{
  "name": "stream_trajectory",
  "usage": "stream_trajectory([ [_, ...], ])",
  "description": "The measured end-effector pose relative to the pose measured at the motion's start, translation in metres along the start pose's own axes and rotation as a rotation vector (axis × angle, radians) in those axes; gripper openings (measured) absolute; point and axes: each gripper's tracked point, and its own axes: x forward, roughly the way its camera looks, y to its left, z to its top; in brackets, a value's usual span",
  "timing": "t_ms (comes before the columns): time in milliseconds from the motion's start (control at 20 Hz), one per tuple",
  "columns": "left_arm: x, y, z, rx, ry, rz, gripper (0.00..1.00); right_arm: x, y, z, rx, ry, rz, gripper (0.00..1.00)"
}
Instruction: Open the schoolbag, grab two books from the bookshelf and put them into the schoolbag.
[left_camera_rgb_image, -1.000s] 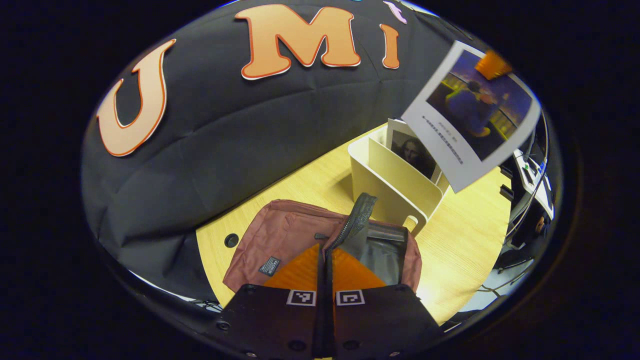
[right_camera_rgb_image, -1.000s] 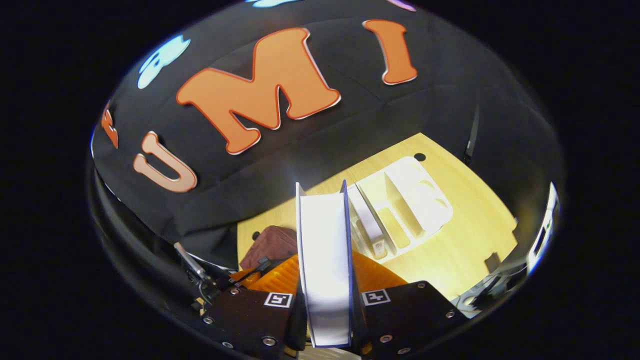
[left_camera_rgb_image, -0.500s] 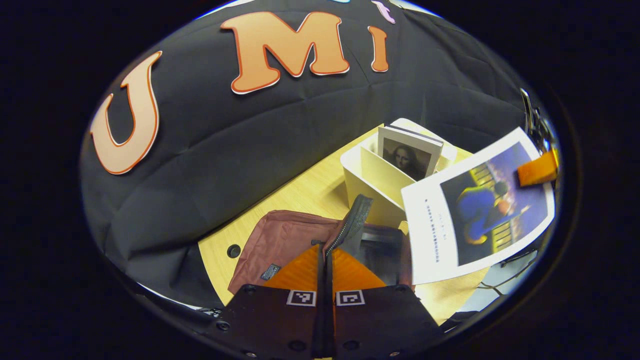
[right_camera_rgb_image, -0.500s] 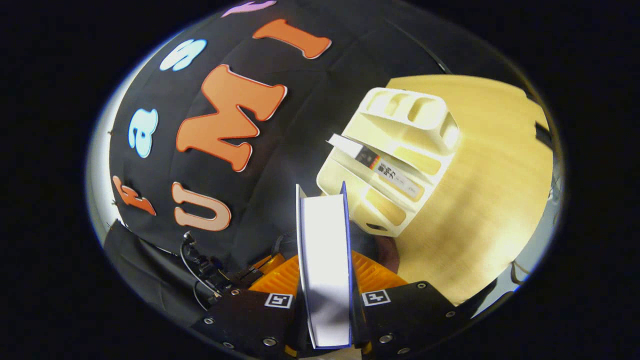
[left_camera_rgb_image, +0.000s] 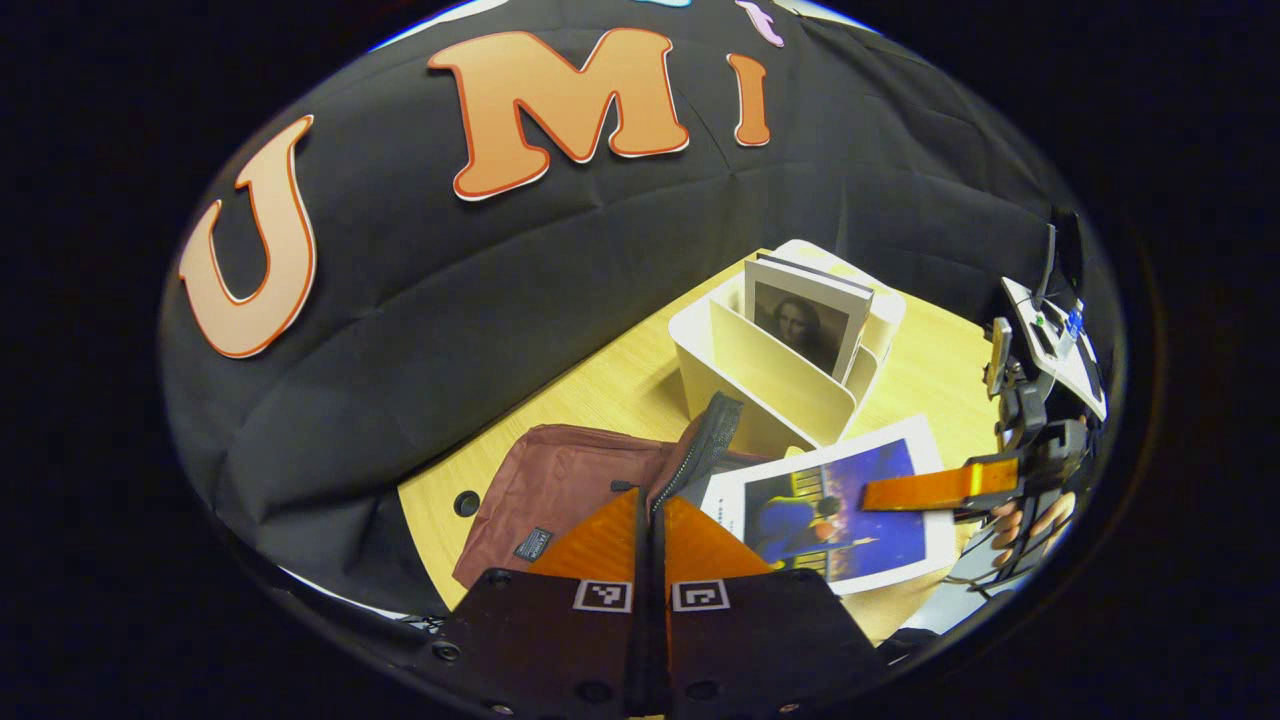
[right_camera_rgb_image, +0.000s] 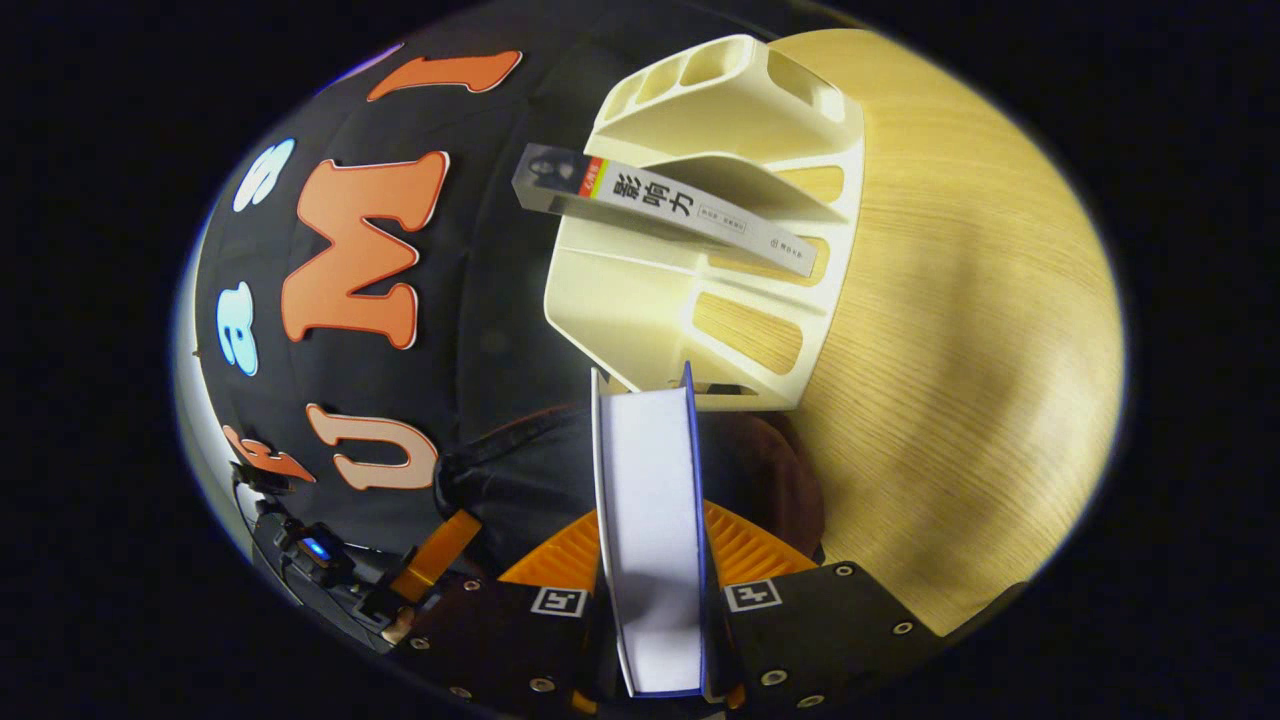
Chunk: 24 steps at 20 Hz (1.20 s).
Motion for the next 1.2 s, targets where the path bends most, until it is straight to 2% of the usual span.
stream_trajectory([
  [150, -0.002, -0.004, 0.005, 0.017, -0.008, 0.003, 0.01, 0.026, 0.008, -0.012, 0.005, 0.011, 0.035, 0.35],
  [550, -0.003, -0.014, 0.006, 0.036, -0.018, -0.031, 0.01, 0.094, 0.026, -0.044, 0.042, 0.031, 0.052, 0.35],
  [700, -0.002, -0.010, 0.006, 0.050, -0.020, -0.026, 0.01, 0.117, 0.022, -0.053, 0.058, 0.015, 0.015, 0.35],
  [900, 0.001, -0.007, 0.002, 0.011, -0.011, -0.043, 0.00, 0.120, 0.018, -0.061, 0.052, 0.031, -0.044, 0.37],
  [950, 0.001, -0.006, 0.002, 0.001, -0.012, -0.045, 0.01, 0.116, 0.009, -0.061, 0.055, 0.041, -0.084, 0.51],
  [1000, 0.003, -0.004, 0.003, -0.011, -0.015, -0.048, 0.01, 0.107, 0.000, -0.061, 0.056, 0.050, -0.119, 0.45],
  [1050, 0.002, -0.003, 0.001, -0.022, -0.017, -0.052, 0.01, 0.105, -0.004, -0.057, 0.056, 0.048, -0.141, 0.50],
  [1100, 0.002, -0.003, 0.000, -0.032, -0.018, -0.056, 0.00, 0.099, -0.005, -0.054, 0.055, 0.043, -0.156, 0.66],
  [1150, 0.000, -0.003, -0.002, -0.039, -0.017, -0.066, 0.01, 0.092, -0.007, -0.051, 0.044, 0.049, -0.170, 0.75],
  [1200, -0.001, -0.005, -0.005, -0.042, -0.012, -0.080, 0.00, 0.086, -0.014, -0.047, 0.027, 0.057, -0.197, 0.90],
])
